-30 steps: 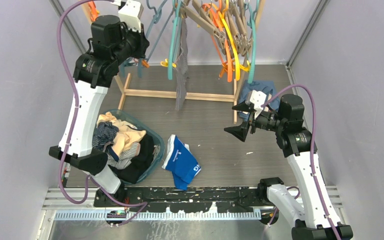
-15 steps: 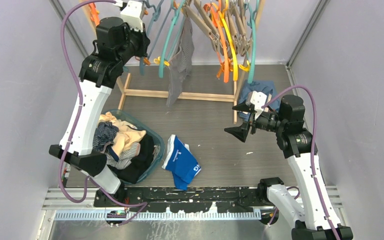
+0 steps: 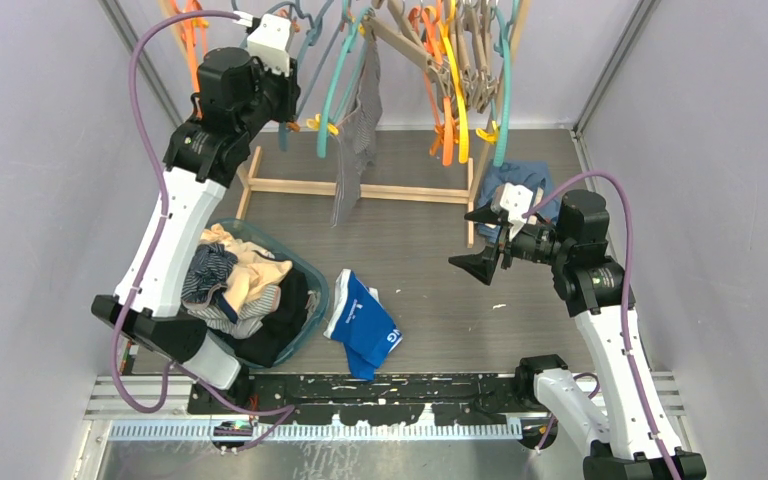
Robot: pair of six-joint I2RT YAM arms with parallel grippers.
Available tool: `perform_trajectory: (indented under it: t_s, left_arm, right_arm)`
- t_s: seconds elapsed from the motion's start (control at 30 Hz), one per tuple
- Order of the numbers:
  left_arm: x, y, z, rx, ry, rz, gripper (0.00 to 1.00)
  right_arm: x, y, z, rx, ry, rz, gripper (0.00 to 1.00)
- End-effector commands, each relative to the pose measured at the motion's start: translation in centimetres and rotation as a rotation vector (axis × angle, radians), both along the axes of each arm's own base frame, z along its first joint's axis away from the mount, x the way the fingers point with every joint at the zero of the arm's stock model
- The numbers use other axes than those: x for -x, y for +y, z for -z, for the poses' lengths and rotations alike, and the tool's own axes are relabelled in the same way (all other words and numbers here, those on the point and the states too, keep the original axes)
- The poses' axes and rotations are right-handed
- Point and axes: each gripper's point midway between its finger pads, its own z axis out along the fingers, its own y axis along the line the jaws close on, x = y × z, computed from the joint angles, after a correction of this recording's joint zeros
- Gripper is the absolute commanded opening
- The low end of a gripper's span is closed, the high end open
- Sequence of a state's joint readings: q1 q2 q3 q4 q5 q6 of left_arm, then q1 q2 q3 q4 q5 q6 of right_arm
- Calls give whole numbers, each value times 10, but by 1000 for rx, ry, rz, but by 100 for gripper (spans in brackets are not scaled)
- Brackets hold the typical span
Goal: Remove the underwear clipped to the hanger
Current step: Place the hanger at the clothesline.
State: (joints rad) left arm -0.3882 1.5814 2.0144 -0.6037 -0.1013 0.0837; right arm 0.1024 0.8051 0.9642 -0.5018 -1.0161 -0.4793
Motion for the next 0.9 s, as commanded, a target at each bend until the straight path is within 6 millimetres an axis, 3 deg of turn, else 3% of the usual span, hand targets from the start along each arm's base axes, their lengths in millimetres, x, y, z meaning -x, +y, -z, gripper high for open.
perform_trajectory:
  t_s: [0.0,0.17,0.33,0.37,0.43,0.63,0.87]
  left_arm:
    - [29,13,-47,16,-134,9,33]
    - [54,16,-52,19,-161,50,53]
    - [84,18,-43,-10,-152,116,71]
    - [100,22,-48,-12,-171,133,76]
    - [117,21,-36,-35,-154,178,83]
    - [174,14,21,-119,-32,374,99]
    - [239,-10,119,-211,192,752,100]
  right_arm:
    - [1,1,-1,0,-27,-18,95]
    - [-1,0,5,11,-17,-16,95]
    - [-5,-1,16,29,5,-11,95]
    - [-5,-2,20,36,11,-9,95]
    - [-8,-4,30,53,24,3,96]
    - [-15,-10,62,99,71,33,100]
    - [-20,-9,87,77,124,56,100]
